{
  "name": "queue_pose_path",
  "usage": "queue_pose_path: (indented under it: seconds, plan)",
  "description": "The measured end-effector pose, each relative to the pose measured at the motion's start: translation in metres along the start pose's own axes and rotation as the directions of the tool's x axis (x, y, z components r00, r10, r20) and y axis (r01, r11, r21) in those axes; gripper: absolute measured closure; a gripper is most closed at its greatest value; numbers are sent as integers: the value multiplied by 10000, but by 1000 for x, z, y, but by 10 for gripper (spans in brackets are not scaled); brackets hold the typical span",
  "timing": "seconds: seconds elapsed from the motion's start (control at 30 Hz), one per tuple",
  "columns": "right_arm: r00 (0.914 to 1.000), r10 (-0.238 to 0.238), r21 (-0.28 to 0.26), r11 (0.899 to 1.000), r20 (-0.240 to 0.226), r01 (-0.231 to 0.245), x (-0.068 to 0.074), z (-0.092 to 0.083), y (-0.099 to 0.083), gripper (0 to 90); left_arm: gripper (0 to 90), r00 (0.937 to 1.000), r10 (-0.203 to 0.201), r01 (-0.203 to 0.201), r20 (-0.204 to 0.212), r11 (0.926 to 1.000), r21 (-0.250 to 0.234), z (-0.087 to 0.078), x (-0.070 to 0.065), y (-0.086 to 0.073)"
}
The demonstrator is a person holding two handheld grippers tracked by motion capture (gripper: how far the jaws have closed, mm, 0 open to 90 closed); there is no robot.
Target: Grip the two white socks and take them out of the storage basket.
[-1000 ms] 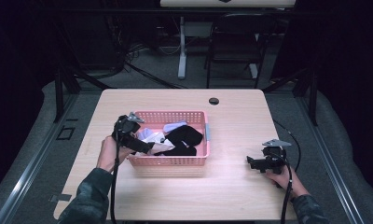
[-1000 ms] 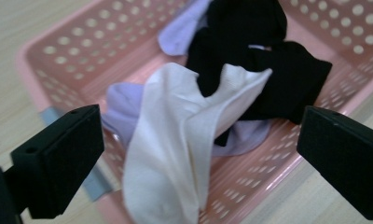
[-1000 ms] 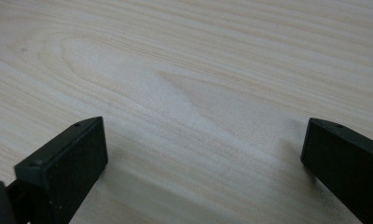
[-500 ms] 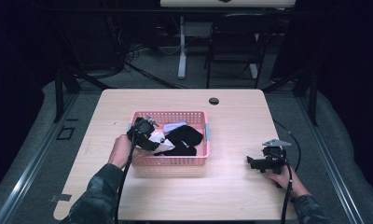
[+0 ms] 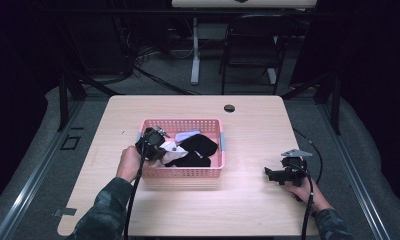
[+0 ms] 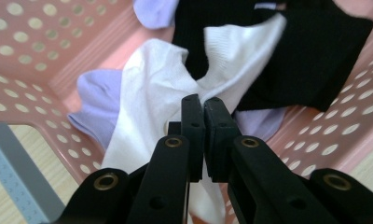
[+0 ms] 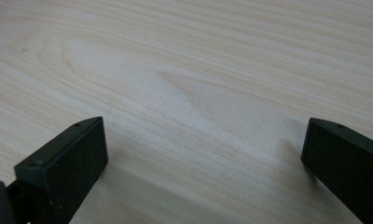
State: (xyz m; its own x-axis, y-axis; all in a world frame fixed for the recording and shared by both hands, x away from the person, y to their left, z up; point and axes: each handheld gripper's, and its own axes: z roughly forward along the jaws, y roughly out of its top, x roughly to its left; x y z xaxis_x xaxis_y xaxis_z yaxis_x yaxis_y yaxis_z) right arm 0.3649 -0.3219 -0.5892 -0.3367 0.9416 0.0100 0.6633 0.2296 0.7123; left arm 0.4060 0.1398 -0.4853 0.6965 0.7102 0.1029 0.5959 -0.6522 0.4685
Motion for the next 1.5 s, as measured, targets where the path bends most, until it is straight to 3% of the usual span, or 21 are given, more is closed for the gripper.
queue_pose_path:
  seconds: [0.13,0.4,0.57,0.73,0.9,1.27,1.5]
  plan:
    - [10000,-3,-7,10000,-1,3,0,0,0,0,884,9996,-195,204,202,9987,-463,-9,3,1]
    - [10000,0,0,10000,-1,0,0,0,0,0,886,9999,-91,76,-128,9934,-1147,-33,5,10]
    - [10000,0,2,10000,-3,0,0,0,0,0,887,9996,-156,126,-227,9920,-1255,-37,8,11]
    - [10000,8,3,10000,28,-8,0,0,0,0,889,9986,-519,524,66,9873,-1500,-45,16,16]
    - [10000,16,7,10000,39,-16,0,0,0,0,889,9991,-429,433,57,9876,-1508,-50,17,23]
    - [10000,37,-7,10000,64,-37,1,0,0,0,890,9993,-338,300,-165,9810,-1918,-78,18,31]
    - [10000,34,1,10000,64,-34,1,0,0,0,890,9975,-635,546,-322,9726,-2262,-96,29,30]
